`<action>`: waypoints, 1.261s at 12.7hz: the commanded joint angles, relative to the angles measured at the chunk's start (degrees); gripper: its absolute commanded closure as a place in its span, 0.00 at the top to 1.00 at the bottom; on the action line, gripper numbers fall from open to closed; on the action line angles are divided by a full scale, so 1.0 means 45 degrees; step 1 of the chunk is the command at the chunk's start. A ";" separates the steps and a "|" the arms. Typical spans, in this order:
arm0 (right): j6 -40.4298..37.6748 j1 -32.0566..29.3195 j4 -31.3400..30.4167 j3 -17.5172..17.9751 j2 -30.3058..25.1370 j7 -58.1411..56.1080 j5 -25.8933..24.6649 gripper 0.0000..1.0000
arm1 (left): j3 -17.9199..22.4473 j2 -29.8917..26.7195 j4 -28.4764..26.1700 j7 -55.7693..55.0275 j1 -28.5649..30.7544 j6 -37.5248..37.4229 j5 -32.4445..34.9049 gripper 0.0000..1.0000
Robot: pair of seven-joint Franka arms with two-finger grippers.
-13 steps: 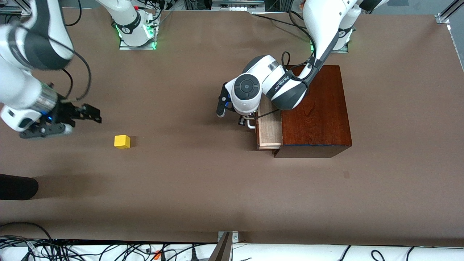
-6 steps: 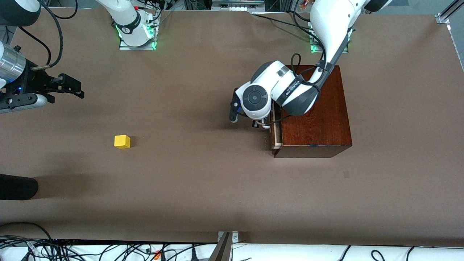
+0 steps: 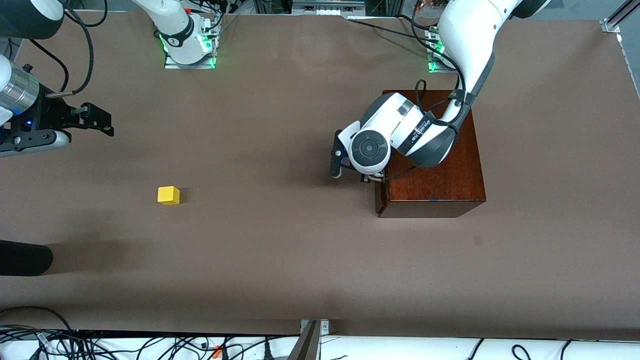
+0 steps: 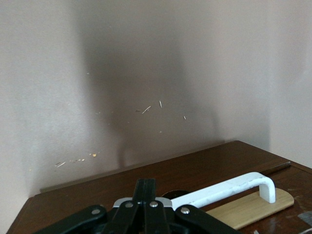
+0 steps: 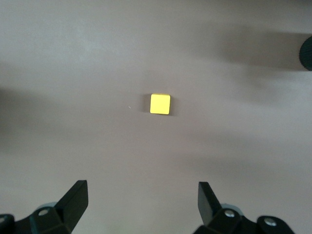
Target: Open drawer, take yellow block, close drawer
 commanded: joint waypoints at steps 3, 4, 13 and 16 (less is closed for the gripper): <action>-0.0241 0.0001 0.0803 0.0106 0.0153 0.0182 -0.0005 1.00 | -0.0272 -0.1530 0.0228 -0.1974 0.0110 -0.0320 -0.0768 1.00; -0.0261 0.0002 0.0804 0.0125 0.0134 0.0183 0.0015 1.00 | -0.0253 -0.1901 0.0228 -0.2639 0.0149 -0.0378 -0.1491 1.00; -0.0885 -0.0037 0.0745 0.0028 0.0133 0.0222 0.0073 1.00 | 0.0099 -0.5049 0.0247 -0.8056 0.5064 -0.2859 -0.1207 1.00; -0.1061 -0.0038 0.0745 0.0028 0.0114 0.0241 0.0074 1.00 | 0.0312 -0.5905 -0.0044 -0.8657 0.6047 -0.2840 -0.0309 1.00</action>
